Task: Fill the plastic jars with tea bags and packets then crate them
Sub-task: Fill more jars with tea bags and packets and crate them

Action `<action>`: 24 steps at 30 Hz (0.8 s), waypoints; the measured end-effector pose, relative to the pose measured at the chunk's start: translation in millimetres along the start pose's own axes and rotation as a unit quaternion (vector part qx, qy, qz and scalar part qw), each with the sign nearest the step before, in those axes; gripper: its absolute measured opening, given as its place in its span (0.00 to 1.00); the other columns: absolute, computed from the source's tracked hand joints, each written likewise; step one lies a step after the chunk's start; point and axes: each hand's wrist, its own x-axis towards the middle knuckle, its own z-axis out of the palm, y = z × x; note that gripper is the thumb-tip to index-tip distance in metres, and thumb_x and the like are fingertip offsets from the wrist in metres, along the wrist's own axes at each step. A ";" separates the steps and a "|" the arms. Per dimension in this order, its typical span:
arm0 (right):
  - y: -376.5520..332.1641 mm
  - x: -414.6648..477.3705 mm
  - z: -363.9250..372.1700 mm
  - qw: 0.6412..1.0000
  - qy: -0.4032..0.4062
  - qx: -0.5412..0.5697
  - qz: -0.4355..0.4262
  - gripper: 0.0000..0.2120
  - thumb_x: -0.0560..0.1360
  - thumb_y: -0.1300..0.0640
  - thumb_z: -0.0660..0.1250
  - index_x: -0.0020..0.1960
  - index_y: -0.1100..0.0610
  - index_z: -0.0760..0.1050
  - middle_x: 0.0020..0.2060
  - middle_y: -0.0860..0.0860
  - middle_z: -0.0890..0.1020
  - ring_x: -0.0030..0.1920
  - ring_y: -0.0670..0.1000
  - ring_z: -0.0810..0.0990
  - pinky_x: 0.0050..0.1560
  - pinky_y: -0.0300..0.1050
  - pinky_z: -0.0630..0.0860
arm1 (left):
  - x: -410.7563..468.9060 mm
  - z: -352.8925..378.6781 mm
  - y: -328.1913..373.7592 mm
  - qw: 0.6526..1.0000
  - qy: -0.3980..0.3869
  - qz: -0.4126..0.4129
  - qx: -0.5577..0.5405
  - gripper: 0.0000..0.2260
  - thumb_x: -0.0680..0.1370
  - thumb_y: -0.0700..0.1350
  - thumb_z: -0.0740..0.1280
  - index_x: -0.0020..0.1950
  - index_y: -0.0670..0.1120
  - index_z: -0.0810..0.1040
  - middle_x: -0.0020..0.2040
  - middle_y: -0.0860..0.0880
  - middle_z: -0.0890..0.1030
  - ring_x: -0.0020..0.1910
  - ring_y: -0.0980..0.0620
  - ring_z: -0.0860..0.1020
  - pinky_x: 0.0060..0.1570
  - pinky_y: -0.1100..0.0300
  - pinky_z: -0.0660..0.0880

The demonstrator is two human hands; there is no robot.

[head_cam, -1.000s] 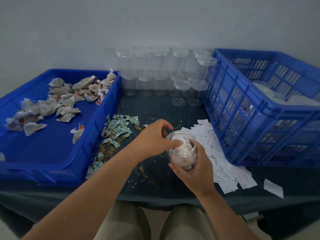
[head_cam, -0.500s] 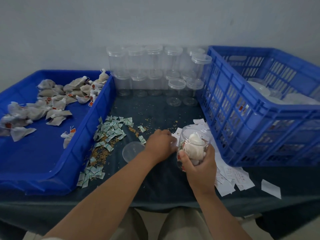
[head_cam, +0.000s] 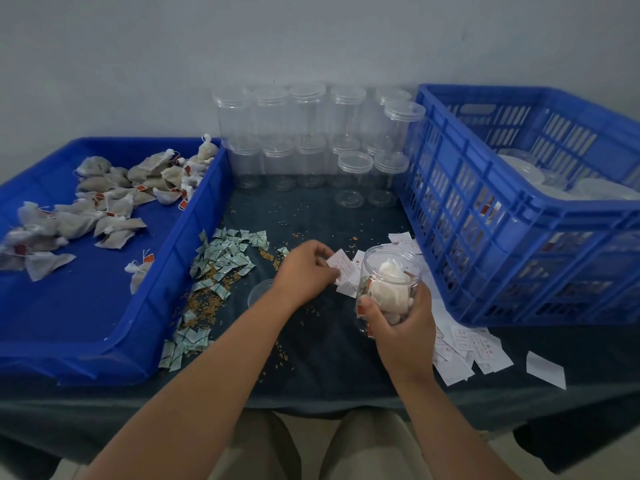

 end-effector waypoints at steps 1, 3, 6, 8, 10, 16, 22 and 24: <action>1.2 -0.3 0.2 1.000 -0.006 -0.002 0.009 0.30 0.67 0.32 0.77 0.62 0.43 0.72 0.51 0.35 0.82 0.49 0.42 0.85 0.48 0.42 0.83 | -1.9 -6.3 1.9 1.000 0.013 0.003 -0.019 0.07 0.73 0.42 0.76 0.49 0.51 0.84 0.38 0.51 0.86 0.38 0.51 0.84 0.39 0.58 0.79; 4.4 -1.0 0.2 1.000 -0.020 -0.014 0.019 0.35 0.66 0.31 0.77 0.64 0.48 0.73 0.51 0.39 0.83 0.50 0.43 0.85 0.50 0.52 0.85 | -7.1 -20.9 8.5 0.998 0.038 0.016 -0.042 0.03 0.77 0.48 0.76 0.46 0.51 0.86 0.37 0.52 0.87 0.34 0.56 0.82 0.35 0.61 0.77; 6.0 -1.9 0.3 0.998 -0.036 -0.047 0.007 0.39 0.66 0.31 0.79 0.67 0.52 0.73 0.54 0.45 0.83 0.53 0.48 0.85 0.52 0.55 0.84 | -14.3 -40.3 20.6 0.995 0.037 0.018 -0.092 0.12 0.78 0.57 0.76 0.42 0.49 0.86 0.36 0.50 0.86 0.32 0.58 0.79 0.32 0.64 0.74; 3.6 -2.4 0.1 0.997 -0.050 -0.058 -0.001 0.39 0.65 0.30 0.79 0.67 0.52 0.73 0.54 0.44 0.83 0.52 0.47 0.84 0.51 0.54 0.84 | -17.9 -46.2 28.8 0.997 0.013 0.033 -0.067 0.14 0.77 0.60 0.75 0.41 0.50 0.85 0.35 0.51 0.86 0.30 0.60 0.77 0.30 0.68 0.72; 1.5 -3.4 -0.1 0.996 -0.066 -0.062 -0.007 0.40 0.65 0.30 0.78 0.67 0.51 0.73 0.53 0.42 0.82 0.52 0.46 0.84 0.50 0.53 0.84 | -19.1 -44.7 34.6 0.999 -0.004 0.040 -0.013 0.14 0.78 0.59 0.74 0.40 0.50 0.85 0.32 0.53 0.85 0.27 0.61 0.76 0.27 0.70 0.69; -2.9 -7.6 -2.0 0.997 -0.038 -0.070 -0.023 0.42 0.64 0.30 0.78 0.68 0.53 0.73 0.55 0.44 0.82 0.54 0.48 0.83 0.53 0.55 0.84 | 10.1 -22.6 19.9 0.996 -0.029 -0.084 0.030 0.19 0.76 0.53 0.75 0.28 0.46 0.82 0.27 0.48 0.80 0.25 0.56 0.74 0.35 0.60 0.72; -4.9 -7.0 -3.2 0.998 -0.023 -0.066 -0.001 0.38 0.65 0.31 0.79 0.65 0.51 0.74 0.52 0.42 0.82 0.52 0.46 0.83 0.53 0.55 0.83 | 20.1 3.8 9.4 0.980 -0.095 -0.109 0.134 0.25 0.75 0.64 0.74 0.28 0.46 0.77 0.23 0.51 0.74 0.26 0.52 0.71 0.32 0.59 0.67; -4.8 -5.4 -3.0 0.997 -0.026 -0.069 0.003 0.38 0.65 0.30 0.78 0.65 0.51 0.74 0.52 0.43 0.82 0.52 0.47 0.84 0.52 0.55 0.83 | 21.4 -2.7 14.6 0.980 -0.097 -0.076 0.156 0.26 0.77 0.64 0.73 0.28 0.46 0.79 0.26 0.48 0.77 0.29 0.50 0.74 0.37 0.57 0.71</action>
